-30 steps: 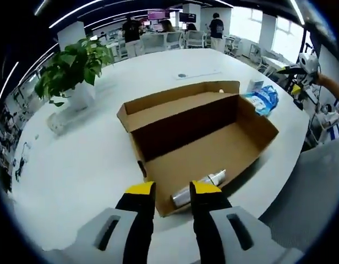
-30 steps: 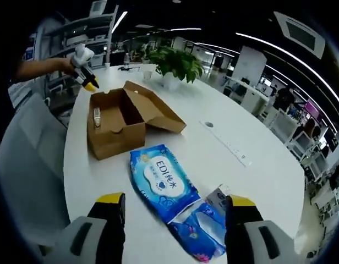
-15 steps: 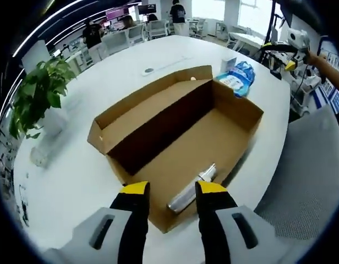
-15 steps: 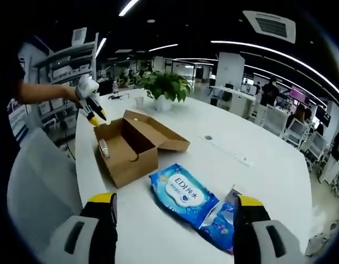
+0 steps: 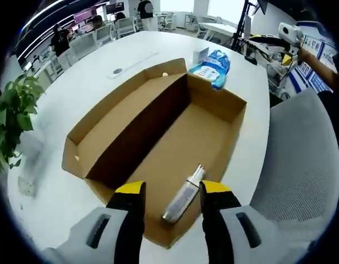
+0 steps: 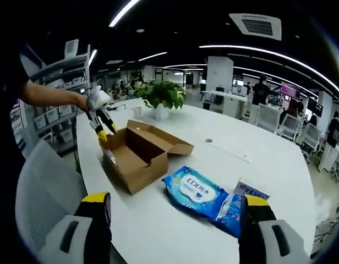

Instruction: Operate the shoe box by opening the lid, removing the specified soft item, and placing it in the target area until the item is outside and the box remains undamaged.

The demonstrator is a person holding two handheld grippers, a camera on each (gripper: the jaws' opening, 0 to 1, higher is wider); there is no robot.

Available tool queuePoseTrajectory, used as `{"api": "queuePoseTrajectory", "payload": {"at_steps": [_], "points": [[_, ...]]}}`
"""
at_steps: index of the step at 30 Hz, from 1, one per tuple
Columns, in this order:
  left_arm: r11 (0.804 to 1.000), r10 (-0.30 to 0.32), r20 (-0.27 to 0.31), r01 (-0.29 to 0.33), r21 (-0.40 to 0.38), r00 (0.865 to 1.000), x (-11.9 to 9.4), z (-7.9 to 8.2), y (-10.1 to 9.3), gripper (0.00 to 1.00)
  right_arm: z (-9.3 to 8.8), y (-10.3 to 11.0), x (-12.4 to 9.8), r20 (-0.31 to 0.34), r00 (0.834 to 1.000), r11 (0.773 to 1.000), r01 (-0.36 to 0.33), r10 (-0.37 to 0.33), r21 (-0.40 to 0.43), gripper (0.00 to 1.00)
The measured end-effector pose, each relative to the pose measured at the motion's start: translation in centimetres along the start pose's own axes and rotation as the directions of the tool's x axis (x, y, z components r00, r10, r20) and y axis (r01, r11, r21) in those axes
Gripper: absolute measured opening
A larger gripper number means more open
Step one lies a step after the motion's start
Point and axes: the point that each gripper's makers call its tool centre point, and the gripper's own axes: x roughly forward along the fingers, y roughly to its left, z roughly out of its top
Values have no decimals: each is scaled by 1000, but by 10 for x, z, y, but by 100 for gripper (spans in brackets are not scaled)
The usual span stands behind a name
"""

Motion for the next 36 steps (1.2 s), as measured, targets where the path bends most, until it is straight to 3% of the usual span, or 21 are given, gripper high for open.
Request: {"api": "queuePoseTrajectory", "payload": {"at_steps": [5,8,10,13,21,26,29,30,36], "points": [[995,-44,-65,49,83,997,10,-6,-3,42,-8,10,-6,-29,999,1000,16,-16,-18,99],[991,-78,-68,85,100,995,16,-3,-5,41,-12,17,-10,-35,999,1000,16,-17,-23,99],[991,-89,-74,96,92,993,20,-1,-4,42,-12,19,-13,-20,1000,1000,21,-21,-4,99],[983,-104,-102,118,144,989,23,-2,-6,42,-11,25,-18,5,1000,1000,24,-24,14,99],[957,-107,-201,156,244,974,34,-10,-3,44,-9,39,-27,18,1000,1000,15,-15,-14,99],[925,-117,-237,193,328,964,40,-14,-8,46,-9,44,-31,7,1000,999,30,-30,-18,99],[917,-105,-248,191,351,963,46,-16,-7,46,-11,42,-32,7,999,999,43,-43,-3,99],[897,-102,-277,209,390,955,47,-19,-6,45,-11,40,-33,8,999,999,51,-51,1,99],[882,-106,-301,229,412,948,56,-23,-8,44,-17,32,-36,10,996,996,84,-84,22,99]]}}
